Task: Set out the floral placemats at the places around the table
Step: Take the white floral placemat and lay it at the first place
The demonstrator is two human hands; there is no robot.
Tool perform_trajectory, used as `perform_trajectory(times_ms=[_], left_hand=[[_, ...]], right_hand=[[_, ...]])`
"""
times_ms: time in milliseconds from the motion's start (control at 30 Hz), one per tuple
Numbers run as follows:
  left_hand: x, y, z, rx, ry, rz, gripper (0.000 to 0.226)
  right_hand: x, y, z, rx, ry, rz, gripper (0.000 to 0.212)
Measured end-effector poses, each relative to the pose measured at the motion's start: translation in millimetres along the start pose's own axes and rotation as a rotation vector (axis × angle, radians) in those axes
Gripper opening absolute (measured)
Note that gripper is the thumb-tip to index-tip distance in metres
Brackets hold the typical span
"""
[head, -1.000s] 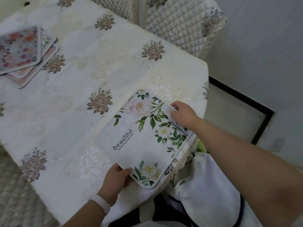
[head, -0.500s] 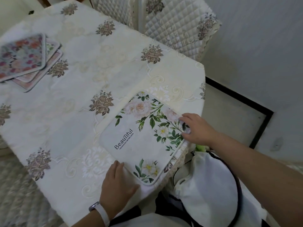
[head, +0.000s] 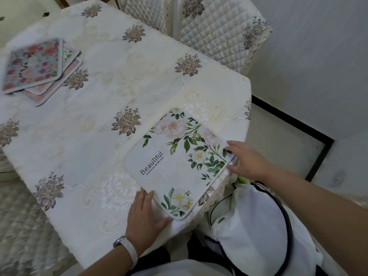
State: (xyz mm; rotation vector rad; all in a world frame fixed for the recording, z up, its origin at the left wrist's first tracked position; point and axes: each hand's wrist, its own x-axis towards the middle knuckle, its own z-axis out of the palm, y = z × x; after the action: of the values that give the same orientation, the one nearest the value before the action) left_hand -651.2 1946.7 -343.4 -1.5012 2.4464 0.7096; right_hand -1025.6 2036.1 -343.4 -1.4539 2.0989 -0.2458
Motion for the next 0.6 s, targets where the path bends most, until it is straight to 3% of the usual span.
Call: perform_trajectory(times_ms=[333,467,600], left_hand=[[-3,-4,-15,-0.086,-0.018,-0.010,0.095],[-3,-30,-50,-0.181,0.056,-0.070,0.079],[-9,-72,-95,-0.004,0.183,-0.013,0.066]], right_hand=[[3,-18,-13,-0.104,-0.031,0.006,0.059],[14,-67,-24,-0.102,0.095,-0.036,0.049],[31,-147,-27,-0.086,0.143,-0.219,0.046]])
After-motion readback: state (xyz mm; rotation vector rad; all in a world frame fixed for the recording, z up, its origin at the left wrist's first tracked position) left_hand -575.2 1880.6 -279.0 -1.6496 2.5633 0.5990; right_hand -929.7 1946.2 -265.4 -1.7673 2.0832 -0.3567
